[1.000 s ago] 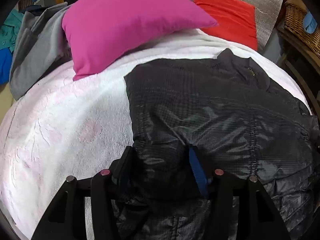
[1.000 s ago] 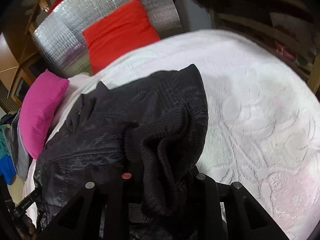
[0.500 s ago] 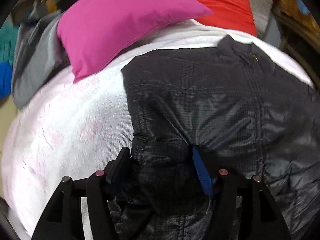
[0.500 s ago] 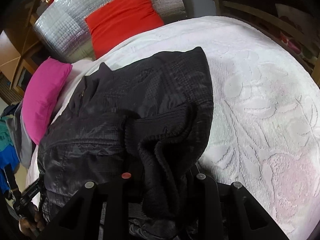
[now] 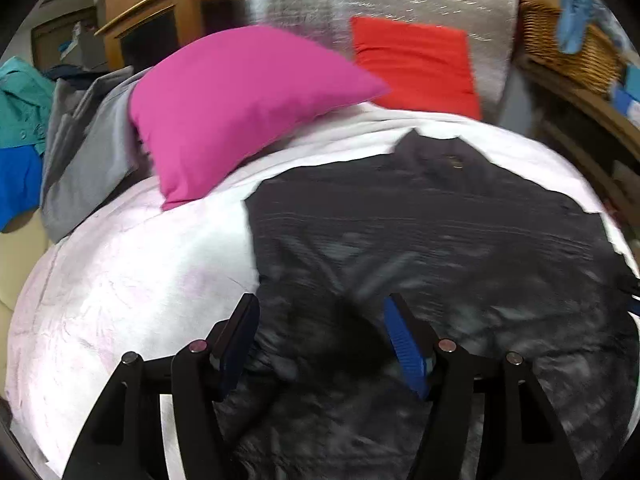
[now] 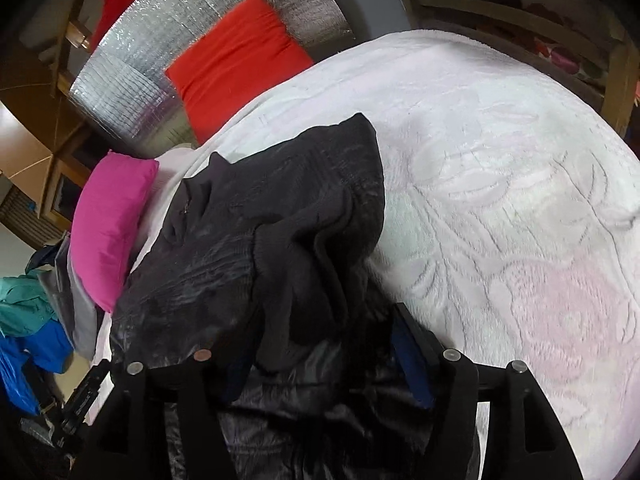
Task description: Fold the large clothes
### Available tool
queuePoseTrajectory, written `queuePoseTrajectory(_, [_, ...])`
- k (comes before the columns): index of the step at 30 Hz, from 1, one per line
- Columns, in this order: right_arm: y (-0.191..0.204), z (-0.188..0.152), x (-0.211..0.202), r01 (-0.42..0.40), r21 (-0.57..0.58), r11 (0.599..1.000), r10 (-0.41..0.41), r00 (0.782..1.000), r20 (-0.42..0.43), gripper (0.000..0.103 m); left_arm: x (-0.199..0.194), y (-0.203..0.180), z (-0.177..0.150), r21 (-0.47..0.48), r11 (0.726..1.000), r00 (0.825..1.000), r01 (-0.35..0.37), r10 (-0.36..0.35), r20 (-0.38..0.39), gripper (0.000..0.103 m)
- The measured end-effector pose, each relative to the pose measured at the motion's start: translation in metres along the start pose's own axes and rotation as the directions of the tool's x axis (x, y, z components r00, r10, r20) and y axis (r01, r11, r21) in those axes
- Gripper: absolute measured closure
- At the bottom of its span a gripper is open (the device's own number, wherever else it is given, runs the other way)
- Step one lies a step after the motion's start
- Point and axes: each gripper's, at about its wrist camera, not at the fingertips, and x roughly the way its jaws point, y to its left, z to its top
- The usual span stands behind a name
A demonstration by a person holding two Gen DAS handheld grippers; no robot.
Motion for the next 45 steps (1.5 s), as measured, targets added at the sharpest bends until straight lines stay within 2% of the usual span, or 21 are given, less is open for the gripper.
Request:
queuePoseTrajectory(2, [0.005, -0.005, 0.007, 0.030, -0.034, 0.999, -0.030, 0.999, -0.010, 0.035, 0.006, -0.005, -0.006, 0.027, 1.000, 0.999, -0.003, 0.004, -0.033, 0.026])
queuePoseTrajectory(6, [0.014, -0.016, 0.015, 0.091, -0.092, 0.992, -0.093, 0.995, -0.021, 0.046, 0.042, -0.013, -0.021, 0.094, 0.993, 0.982, -0.067, 0.082, -0.170, 0.026])
queuePoseTrajectory(7, [0.016, -0.017, 0.012, 0.094, -0.094, 0.991, -0.095, 0.995, -0.016, 0.050, 0.044, -0.014, -0.024, 0.113, 0.989, 0.980, -0.091, 0.109, -0.168, 0.026])
queuePoseTrajectory(9, [0.015, -0.019, 0.007, 0.096, -0.088, 0.991, -0.097, 0.995, -0.009, 0.054, 0.035, -0.015, -0.023, 0.126, 0.987, 0.983, -0.098, 0.115, -0.142, 0.026])
queuePoseTrajectory(12, [0.014, -0.020, -0.003, 0.104, -0.087, 0.991, -0.104, 0.995, 0.002, 0.055, 0.016, -0.013, -0.022, 0.098, 0.994, 0.994, -0.055, 0.064, -0.088, 0.026])
queuePoseTrajectory(14, [0.008, -0.018, -0.013, 0.079, -0.053, 0.995, -0.078, 0.997, 0.010, 0.055, 0.003, -0.009, -0.017, 0.083, 0.996, 0.998, -0.044, 0.047, -0.040, 0.026])
queuePoseTrajectory(16, [0.002, -0.015, -0.022, 0.036, -0.003, 0.999, -0.036, 0.999, 0.025, 0.051, -0.006, -0.003, -0.014, 0.067, 0.996, 0.999, -0.051, 0.051, 0.001, 0.026])
queuePoseTrajectory(17, [-0.003, -0.011, -0.026, -0.001, 0.027, 1.000, 0.000, 0.999, 0.041, 0.047, -0.009, 0.002, -0.011, 0.050, 0.997, 0.998, -0.061, 0.060, 0.017, 0.026])
queuePoseTrajectory(18, [-0.005, -0.010, -0.028, -0.014, 0.040, 0.999, 0.012, 0.998, 0.056, 0.037, -0.010, 0.007, -0.009, 0.029, 0.997, 0.997, -0.069, 0.068, 0.026, 0.026])
queuePoseTrajectory(19, [-0.005, -0.009, -0.030, -0.016, 0.045, 0.999, 0.012, 0.998, 0.069, 0.034, -0.009, 0.011, -0.003, 0.015, 0.997, 0.997, -0.077, 0.076, 0.026, 0.026])
queuePoseTrajectory(23, [0.003, -0.004, -0.006, 0.048, 0.001, 0.999, -0.048, 0.998, 0.027, 0.035, 0.000, 0.018, 0.000, -0.008, 0.994, 0.994, -0.113, 0.113, -0.001, 0.026])
queuePoseTrajectory(24, [0.007, -0.004, 0.005, 0.088, -0.024, 0.996, -0.088, 0.996, 0.000, 0.043, 0.004, 0.018, 0.001, -0.009, 0.993, 0.993, -0.117, 0.117, -0.004, 0.026])
queuePoseTrajectory(25, [0.009, -0.005, 0.012, 0.116, -0.049, 0.992, -0.117, 0.993, -0.018, 0.047, 0.008, 0.018, 0.002, -0.008, 0.993, 0.993, -0.120, 0.120, -0.004, 0.026])
queuePoseTrajectory(27, [0.012, -0.004, 0.013, 0.133, -0.069, 0.989, -0.134, 0.991, -0.014, 0.047, 0.007, 0.018, 0.001, -0.006, 0.992, 0.992, -0.126, 0.126, 0.004, 0.026])
queuePoseTrajectory(31, [0.017, -0.002, -0.002, 0.158, -0.078, 0.984, -0.155, 0.987, 0.044, 0.050, -0.003, 0.012, 0.002, 0.004, 0.991, 0.991, -0.131, 0.130, 0.040, 0.026])
queuePoseTrajectory(36, [0.034, 0.007, -0.025, 0.196, -0.086, 0.977, -0.171, 0.955, 0.241, 0.050, -0.005, 0.010, 0.003, 0.023, 0.990, 0.989, -0.137, 0.136, 0.055, 0.026])
queuePoseTrajectory(39, [0.051, 0.007, -0.029, 0.161, -0.132, 0.978, -0.118, 0.952, 0.281, 0.067, -0.006, 0.010, 0.003, 0.032, 0.990, 0.989, -0.140, 0.138, 0.057, 0.026])
queuePoseTrajectory(41, [0.058, 0.004, -0.022, 0.166, -0.174, 0.971, -0.117, 0.959, 0.258, 0.067, -0.008, 0.011, 0.002, 0.034, 0.989, 0.988, -0.142, 0.139, 0.061, 0.026])
queuePoseTrajectory(43, [0.060, 0.002, -0.003, 0.166, -0.198, 0.966, -0.131, 0.975, 0.180, 0.068, -0.009, 0.013, 0.002, 0.034, 0.989, 0.988, -0.143, 0.141, 0.064, 0.026])
queuePoseTrajectory(44, [0.058, 0.002, 0.014, 0.163, -0.209, 0.964, -0.145, 0.985, 0.097, 0.067, -0.009, 0.013, 0.002, 0.034, 0.989, 0.988, -0.144, 0.142, 0.065, 0.026])
queuePoseTrajectory(45, [0.058, 0.001, 0.023, 0.169, -0.217, 0.962, -0.159, 0.985, 0.063, 0.067, -0.010, 0.014, 0.002, 0.035, 0.989, 0.987, -0.146, 0.143, 0.067, 0.026])
